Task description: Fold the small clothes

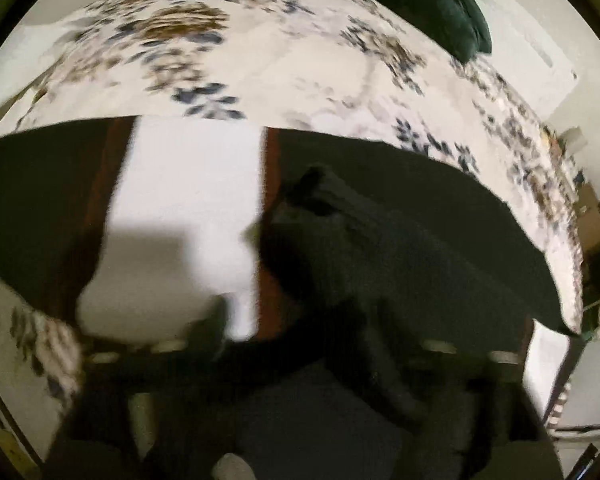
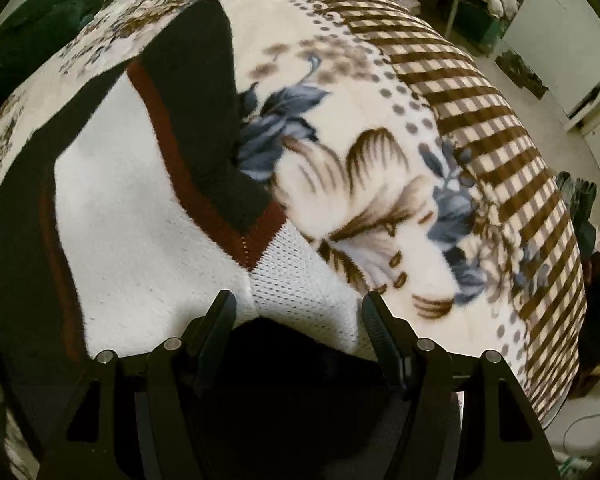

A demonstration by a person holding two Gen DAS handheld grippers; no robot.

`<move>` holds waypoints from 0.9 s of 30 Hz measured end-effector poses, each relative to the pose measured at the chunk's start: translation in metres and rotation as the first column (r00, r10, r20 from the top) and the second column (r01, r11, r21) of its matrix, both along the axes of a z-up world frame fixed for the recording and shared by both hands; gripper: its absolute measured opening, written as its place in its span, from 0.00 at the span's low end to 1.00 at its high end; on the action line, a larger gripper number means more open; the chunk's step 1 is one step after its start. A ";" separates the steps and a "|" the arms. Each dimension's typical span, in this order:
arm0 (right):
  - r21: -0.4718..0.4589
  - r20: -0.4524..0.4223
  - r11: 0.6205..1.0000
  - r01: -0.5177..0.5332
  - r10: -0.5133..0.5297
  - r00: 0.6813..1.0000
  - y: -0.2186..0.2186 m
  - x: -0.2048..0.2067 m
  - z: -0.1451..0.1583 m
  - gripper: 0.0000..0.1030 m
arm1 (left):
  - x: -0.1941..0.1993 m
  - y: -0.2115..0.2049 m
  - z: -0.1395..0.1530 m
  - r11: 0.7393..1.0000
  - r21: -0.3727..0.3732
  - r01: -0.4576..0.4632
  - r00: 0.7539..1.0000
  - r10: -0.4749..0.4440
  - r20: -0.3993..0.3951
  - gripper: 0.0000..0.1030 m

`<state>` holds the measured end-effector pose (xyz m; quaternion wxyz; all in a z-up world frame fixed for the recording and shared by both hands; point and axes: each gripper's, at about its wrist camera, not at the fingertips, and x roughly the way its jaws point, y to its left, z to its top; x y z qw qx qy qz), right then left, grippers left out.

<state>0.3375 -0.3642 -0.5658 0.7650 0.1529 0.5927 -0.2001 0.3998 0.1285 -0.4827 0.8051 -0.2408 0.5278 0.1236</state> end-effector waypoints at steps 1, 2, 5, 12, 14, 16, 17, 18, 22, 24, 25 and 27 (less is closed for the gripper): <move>0.007 0.006 1.000 -0.007 0.007 1.000 0.006 0.001 0.004 0.66 | -0.009 0.006 0.004 1.000 -0.007 -0.015 1.000 0.015 0.010 0.90; 0.016 0.017 1.000 -0.022 0.022 1.000 0.016 0.001 0.010 0.66 | -0.021 0.016 0.008 0.999 -0.022 -0.037 0.999 0.038 0.023 0.90; 0.046 0.061 0.995 -0.088 0.085 0.995 0.053 0.004 0.026 0.66 | -0.065 0.065 0.014 0.983 -0.069 -0.173 0.984 0.175 0.031 0.90; 0.143 0.137 0.952 -0.269 0.251 0.958 0.163 0.028 0.032 0.77 | -0.151 0.210 -0.013 0.817 -0.125 -0.563 0.822 0.569 0.012 0.90; 0.156 0.148 0.948 -0.279 0.257 0.955 0.189 0.036 0.029 0.77 | -0.171 0.247 -0.021 0.746 -0.147 -0.649 0.753 0.658 0.016 0.90; 0.162 0.158 0.947 -0.279 0.254 0.954 0.212 0.047 0.025 0.77 | -0.187 0.282 -0.029 0.672 -0.170 -0.721 0.679 0.734 0.027 0.90; 0.162 0.160 0.947 -0.277 0.251 0.955 0.215 0.052 0.022 0.77 | -0.193 0.299 -0.032 0.638 -0.182 -0.748 0.644 0.764 0.033 0.90; 0.162 0.160 0.949 -0.271 0.246 0.956 0.222 0.057 0.019 0.77 | -0.196 0.309 -0.035 0.618 -0.192 -0.763 0.623 0.781 0.036 0.90; 0.156 0.142 0.960 -0.232 0.211 0.967 0.246 0.074 0.004 0.77 | -0.198 0.348 -0.053 0.555 -0.235 -0.798 0.564 0.825 0.034 0.90; 0.150 0.130 0.966 -0.212 0.194 0.972 0.254 0.079 -0.002 0.77 | -0.196 0.365 -0.065 0.528 -0.252 -0.811 0.540 0.841 0.024 0.89; 0.146 0.123 0.968 -0.202 0.184 0.975 0.257 0.082 -0.006 0.77 | -0.195 0.372 -0.070 0.521 -0.251 -0.816 0.535 0.845 0.015 0.89; 0.141 0.113 0.974 -0.180 0.165 0.980 0.260 0.086 -0.011 0.77 | -0.194 0.383 -0.075 0.508 -0.249 -0.824 0.518 0.855 0.030 0.89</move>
